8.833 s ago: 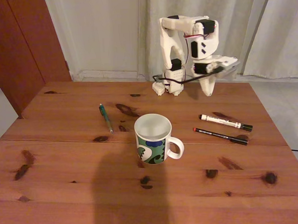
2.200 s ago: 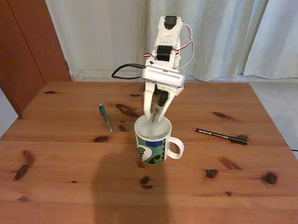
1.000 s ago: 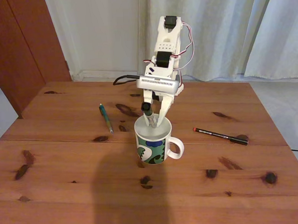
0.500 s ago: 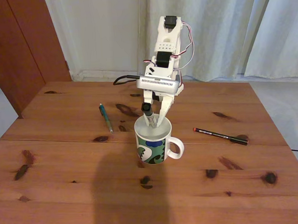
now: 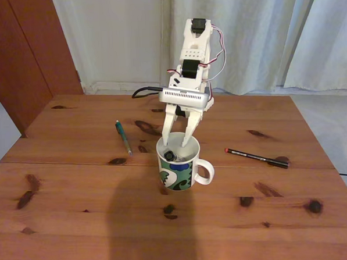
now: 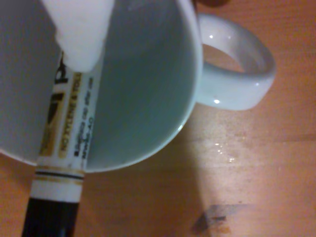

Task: Clean up the desk and place the pens and markers into the cup

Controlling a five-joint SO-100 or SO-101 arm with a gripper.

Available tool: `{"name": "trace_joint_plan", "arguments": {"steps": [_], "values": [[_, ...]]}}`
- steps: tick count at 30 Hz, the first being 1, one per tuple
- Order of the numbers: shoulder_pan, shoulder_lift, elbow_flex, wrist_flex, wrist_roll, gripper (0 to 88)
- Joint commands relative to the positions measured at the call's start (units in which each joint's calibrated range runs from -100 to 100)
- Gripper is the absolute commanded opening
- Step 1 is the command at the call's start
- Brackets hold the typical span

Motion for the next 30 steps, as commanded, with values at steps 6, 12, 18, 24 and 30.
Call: {"name": "trace_joint_plan", "arguments": {"steps": [6, 12, 18, 24, 30], "values": [[-2.0, -1.2, -1.4, -0.9, -0.1, 0.8], [-3.7, -3.0, -1.5, 0.5, 0.0, 0.8], [-4.3, -6.0, -10.5, 21.7, 0.1, 0.8], [-5.2, -6.0, -24.2, 45.9, 0.2, 0.8], [-8.1, -5.8, -33.6, 58.9, 0.2, 0.8]]}}
